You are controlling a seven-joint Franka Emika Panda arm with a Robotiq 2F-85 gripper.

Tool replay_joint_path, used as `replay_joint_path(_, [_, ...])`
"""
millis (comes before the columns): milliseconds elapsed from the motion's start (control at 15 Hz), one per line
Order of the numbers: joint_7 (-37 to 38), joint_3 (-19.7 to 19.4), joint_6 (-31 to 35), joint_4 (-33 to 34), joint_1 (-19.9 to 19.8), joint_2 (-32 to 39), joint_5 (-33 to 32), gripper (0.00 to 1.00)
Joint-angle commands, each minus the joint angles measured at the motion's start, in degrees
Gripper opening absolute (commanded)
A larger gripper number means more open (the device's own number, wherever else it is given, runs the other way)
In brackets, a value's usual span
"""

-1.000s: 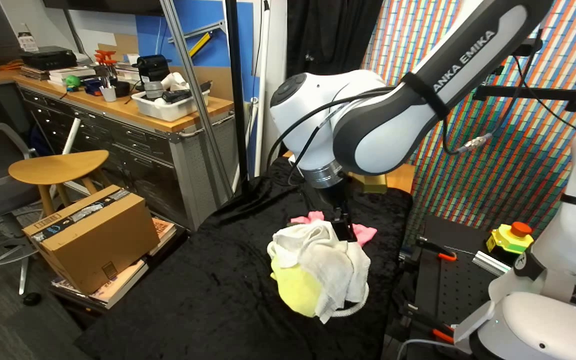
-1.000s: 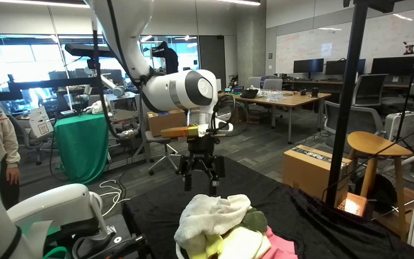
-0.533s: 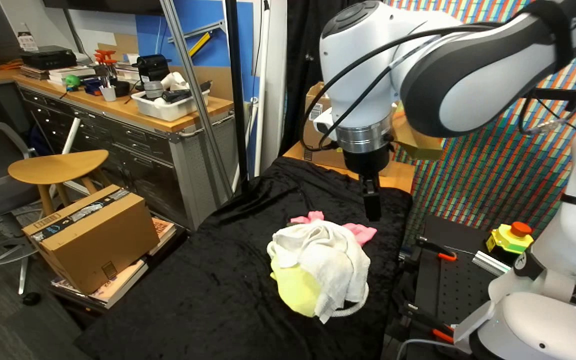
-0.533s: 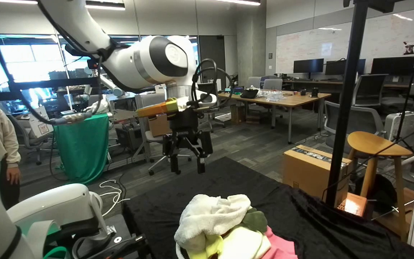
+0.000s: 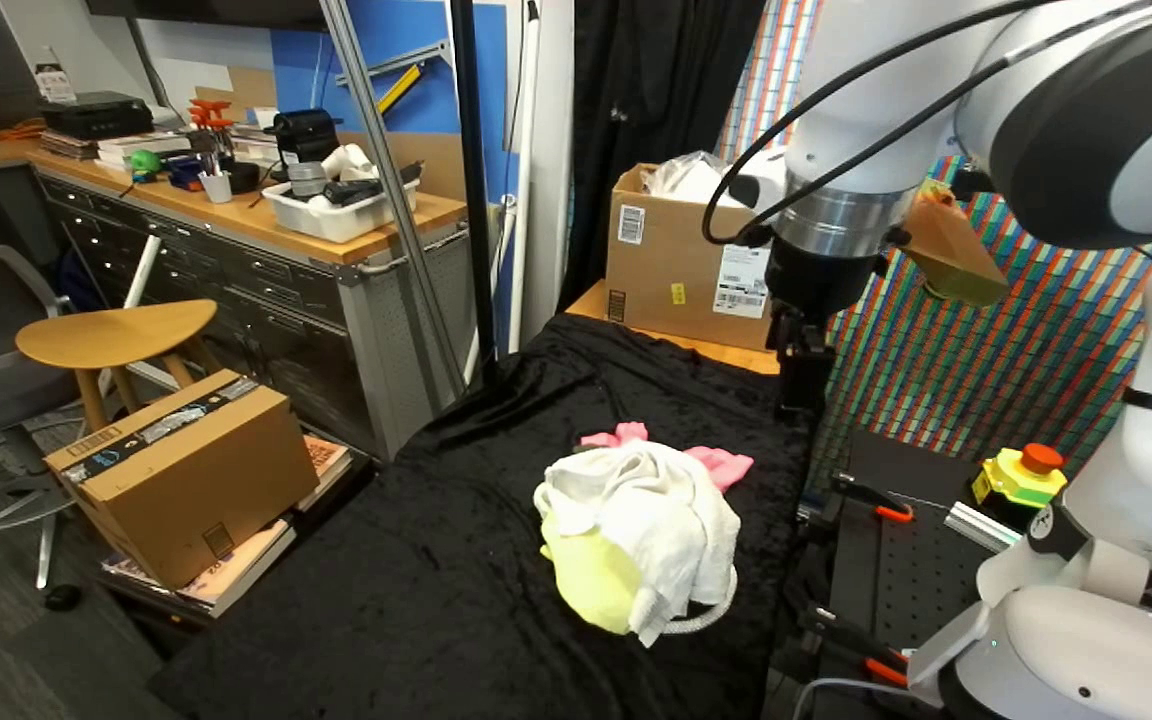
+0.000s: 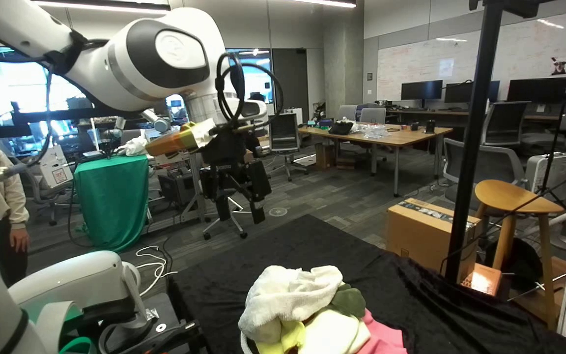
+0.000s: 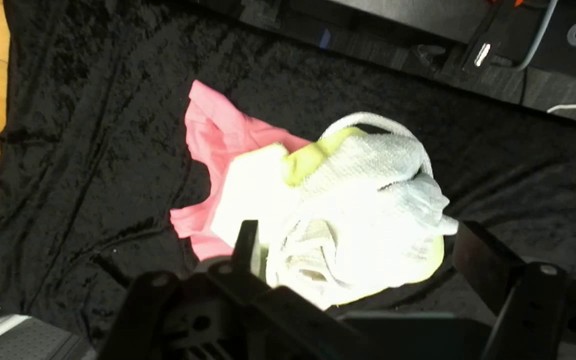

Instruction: Stack the objects on the table together

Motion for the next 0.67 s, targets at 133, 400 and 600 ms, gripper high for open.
replay_joint_path(133, [2.0,0.1,4.7,0.9,-1.5,-7.6,2.3,1.0])
replay_joint_path(400, [2.1,-0.2,3.7,1.4,-1.5,-9.6,4.0,1.0])
replay_joint_path(600, [1.4,0.5,3.3,1.4,-1.9,-8.7,3.4,1.0])
